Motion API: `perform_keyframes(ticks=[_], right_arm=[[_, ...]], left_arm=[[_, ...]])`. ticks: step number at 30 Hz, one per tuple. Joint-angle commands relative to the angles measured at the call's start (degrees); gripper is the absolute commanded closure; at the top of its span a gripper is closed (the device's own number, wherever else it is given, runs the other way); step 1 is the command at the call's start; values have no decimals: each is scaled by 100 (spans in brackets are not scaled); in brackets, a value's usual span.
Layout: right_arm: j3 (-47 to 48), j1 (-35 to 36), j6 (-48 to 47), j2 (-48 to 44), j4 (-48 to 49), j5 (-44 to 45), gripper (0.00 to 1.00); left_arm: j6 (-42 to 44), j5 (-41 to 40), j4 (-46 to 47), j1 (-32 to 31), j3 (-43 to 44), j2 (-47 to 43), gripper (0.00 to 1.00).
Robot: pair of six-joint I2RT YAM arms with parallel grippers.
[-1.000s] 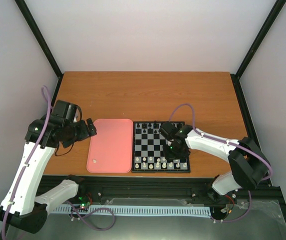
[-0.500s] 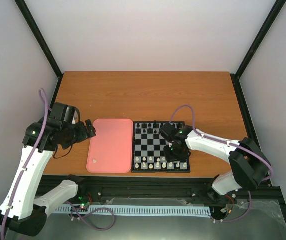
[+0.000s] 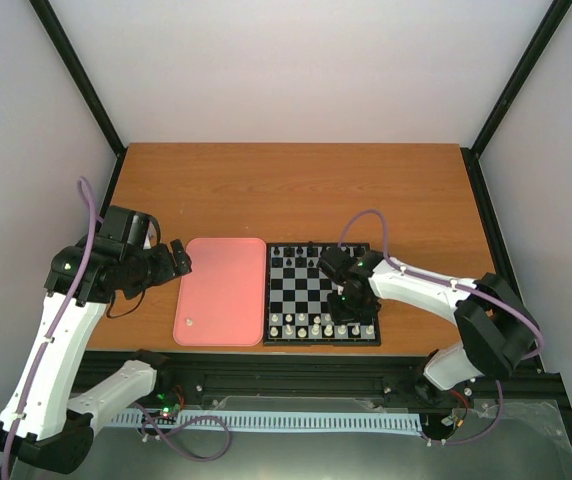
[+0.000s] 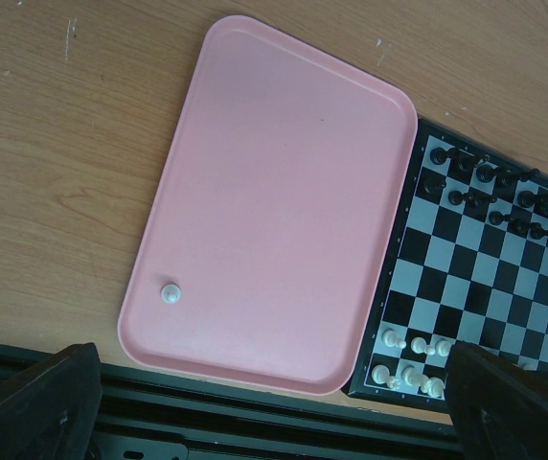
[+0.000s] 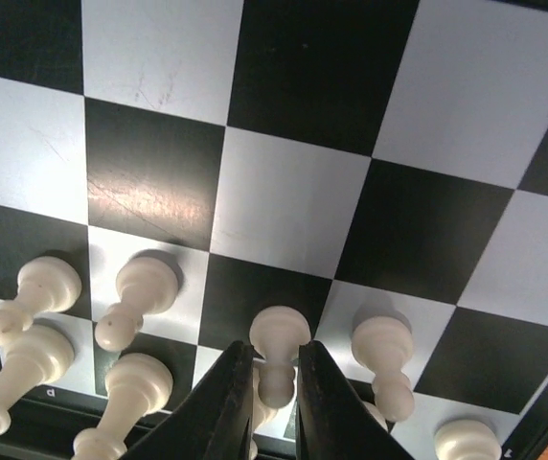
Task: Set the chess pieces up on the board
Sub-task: Place the chess piece on the chessboard.
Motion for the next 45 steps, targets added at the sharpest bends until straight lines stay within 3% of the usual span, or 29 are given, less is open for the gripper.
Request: perform_keyframes(ticks=[1,18,31,38,45], right_arm=[[222,60,-7,181,68,46,85],[238,122,55,228,56,37,84],[608,123,70,48,-244,361,73],[918,124,106,-42,-524,737,61],[1644,244,44,164,-418,576,57]], left_arm=[[-33,-2,12,39,64,-37,0],[58,-13,47,38,62,7,0],[57,1,60,39,137,13,0],[73,16,32,36,237,25,0],[255,-122,-194,39,791,202,0]])
